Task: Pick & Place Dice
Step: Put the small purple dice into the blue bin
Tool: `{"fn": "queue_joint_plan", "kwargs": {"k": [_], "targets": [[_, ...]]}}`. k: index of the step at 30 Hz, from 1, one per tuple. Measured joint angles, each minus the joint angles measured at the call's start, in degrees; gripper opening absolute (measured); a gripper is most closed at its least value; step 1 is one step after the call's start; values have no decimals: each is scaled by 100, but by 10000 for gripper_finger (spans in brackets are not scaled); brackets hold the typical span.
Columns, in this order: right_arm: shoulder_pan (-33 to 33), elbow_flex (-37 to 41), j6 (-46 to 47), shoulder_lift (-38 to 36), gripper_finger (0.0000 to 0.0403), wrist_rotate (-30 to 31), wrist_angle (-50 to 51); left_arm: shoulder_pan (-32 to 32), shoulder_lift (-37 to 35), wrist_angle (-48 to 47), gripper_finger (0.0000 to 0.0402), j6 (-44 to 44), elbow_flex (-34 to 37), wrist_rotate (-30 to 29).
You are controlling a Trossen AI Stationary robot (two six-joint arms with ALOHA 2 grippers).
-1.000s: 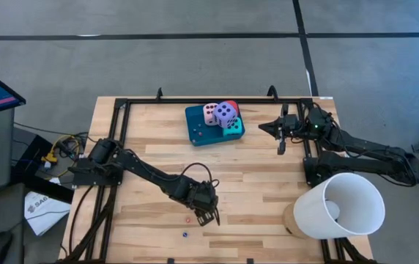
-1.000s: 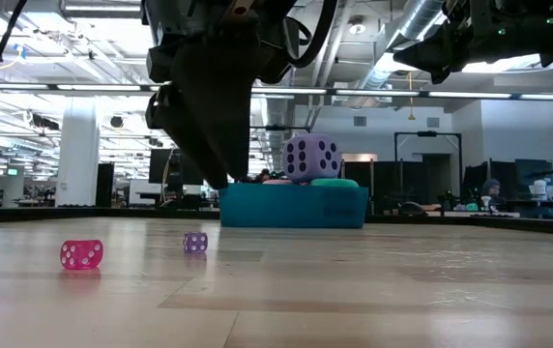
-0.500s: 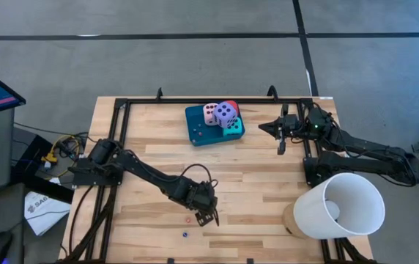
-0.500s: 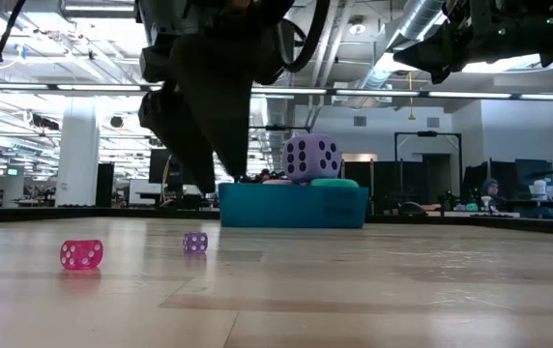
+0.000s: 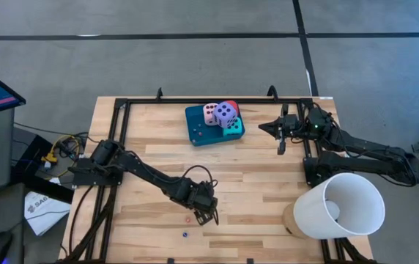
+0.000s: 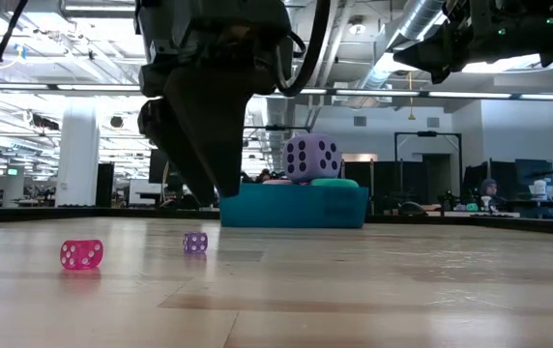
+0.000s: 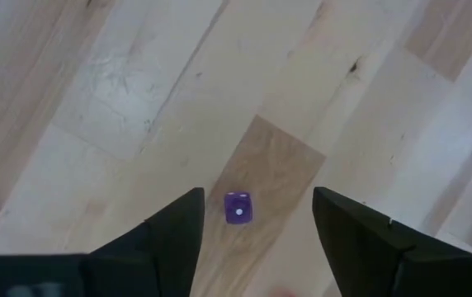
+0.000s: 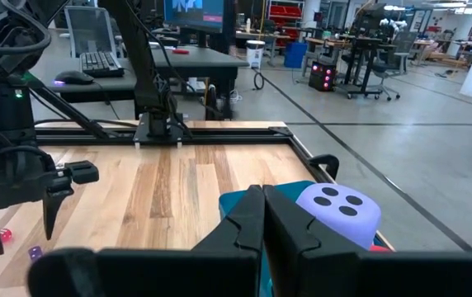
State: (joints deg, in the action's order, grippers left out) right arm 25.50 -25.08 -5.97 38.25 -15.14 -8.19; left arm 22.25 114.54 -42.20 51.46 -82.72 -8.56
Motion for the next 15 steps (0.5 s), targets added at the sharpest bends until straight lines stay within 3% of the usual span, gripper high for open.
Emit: {"fn": "queue_joint_plan", "kwargs": {"k": [15], "targets": [[-4, 4, 1, 1, 0, 0, -17, -16, 86, 448, 214, 142, 504, 257]]}}
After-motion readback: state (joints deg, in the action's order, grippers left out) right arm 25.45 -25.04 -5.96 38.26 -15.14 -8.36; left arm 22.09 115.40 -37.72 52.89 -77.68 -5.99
